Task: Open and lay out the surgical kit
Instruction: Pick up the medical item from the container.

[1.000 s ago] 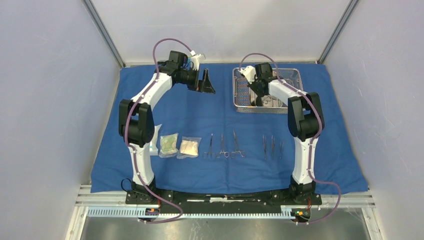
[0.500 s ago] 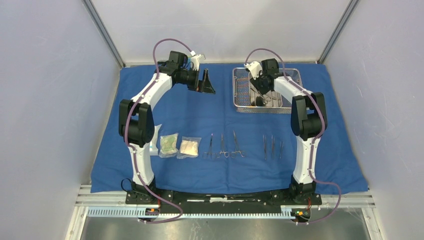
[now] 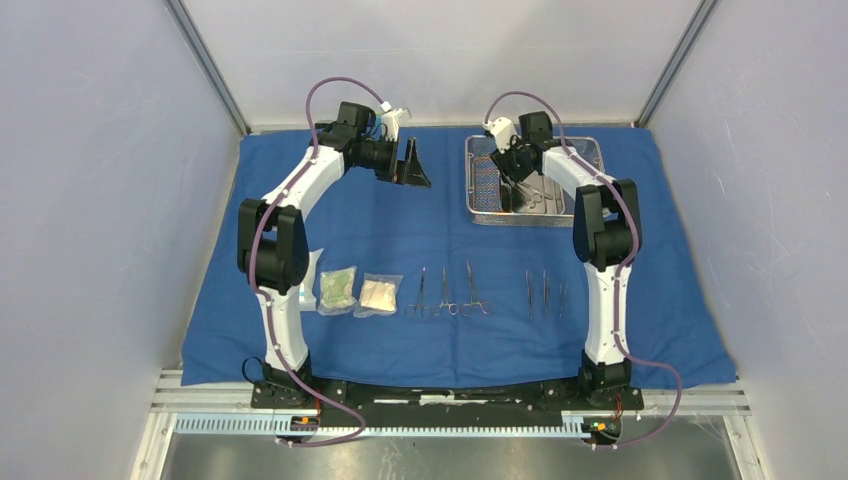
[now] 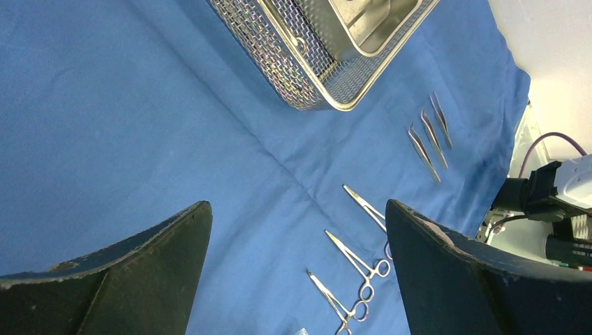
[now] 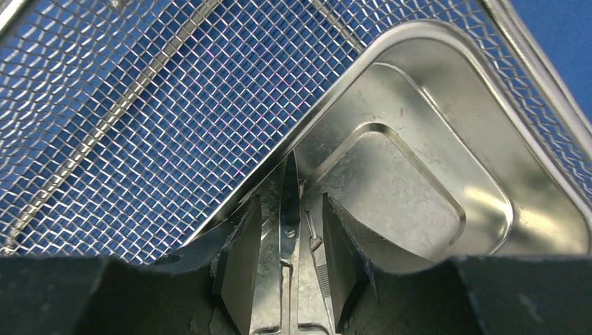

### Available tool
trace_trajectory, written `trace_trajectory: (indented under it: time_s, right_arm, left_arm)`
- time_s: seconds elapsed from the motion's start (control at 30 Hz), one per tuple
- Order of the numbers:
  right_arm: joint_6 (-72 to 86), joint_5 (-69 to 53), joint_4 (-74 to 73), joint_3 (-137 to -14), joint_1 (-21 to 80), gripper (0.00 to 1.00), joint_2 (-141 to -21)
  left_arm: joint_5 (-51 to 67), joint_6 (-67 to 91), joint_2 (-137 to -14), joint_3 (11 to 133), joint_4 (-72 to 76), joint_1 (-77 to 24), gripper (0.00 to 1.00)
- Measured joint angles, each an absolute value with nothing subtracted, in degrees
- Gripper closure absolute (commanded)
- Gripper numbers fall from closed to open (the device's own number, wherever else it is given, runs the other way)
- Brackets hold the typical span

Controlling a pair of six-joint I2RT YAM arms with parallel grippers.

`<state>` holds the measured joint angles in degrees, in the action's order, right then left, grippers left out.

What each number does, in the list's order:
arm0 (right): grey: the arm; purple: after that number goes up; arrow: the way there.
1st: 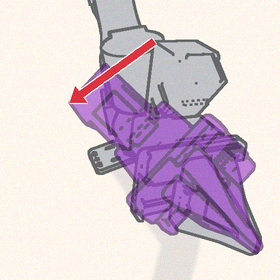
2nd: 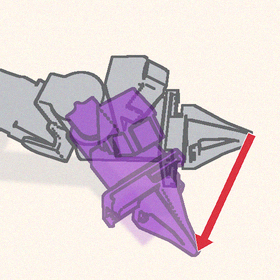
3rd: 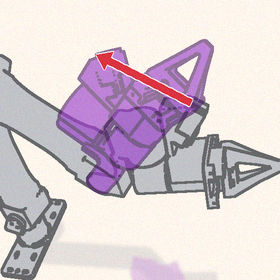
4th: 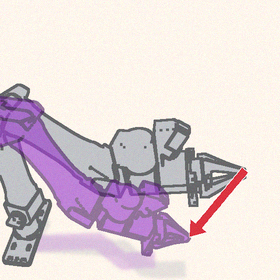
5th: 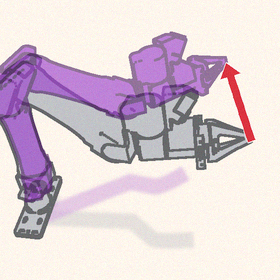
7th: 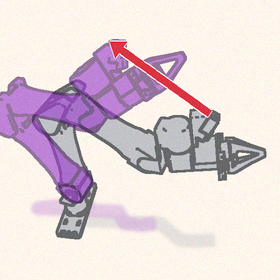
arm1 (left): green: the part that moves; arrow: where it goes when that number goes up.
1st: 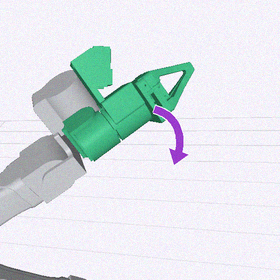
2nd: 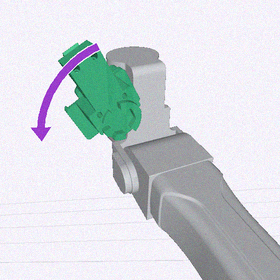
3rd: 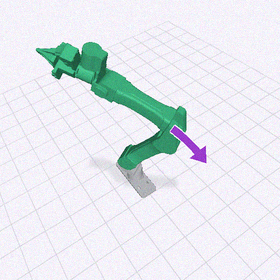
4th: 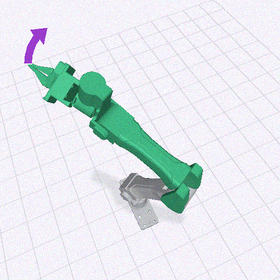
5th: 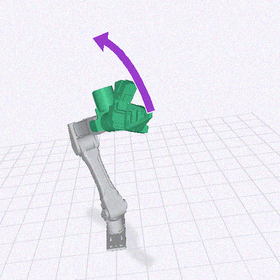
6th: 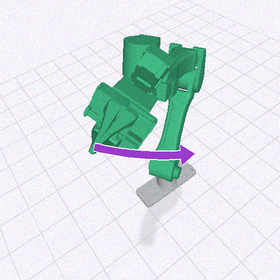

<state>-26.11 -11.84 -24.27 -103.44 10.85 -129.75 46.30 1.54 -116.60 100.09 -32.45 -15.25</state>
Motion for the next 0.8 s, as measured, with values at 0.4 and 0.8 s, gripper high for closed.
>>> trace_trajectory:
  time_s: [0.4,0.8]
  right_arm:
    - [-31.4,-14.2,-25.5,-107.3,10.7,0.59,-133.3]
    - [-34.6,-14.5,-26.3,-108.3,10.7,0.79,-134.0]
  left_arm:
    - [46.7,2.8,-116.6,100.1,-31.9,-15.2,0.00]
    - [46.7,3.2,-116.6,100.1,-31.4,-15.2,0.00]
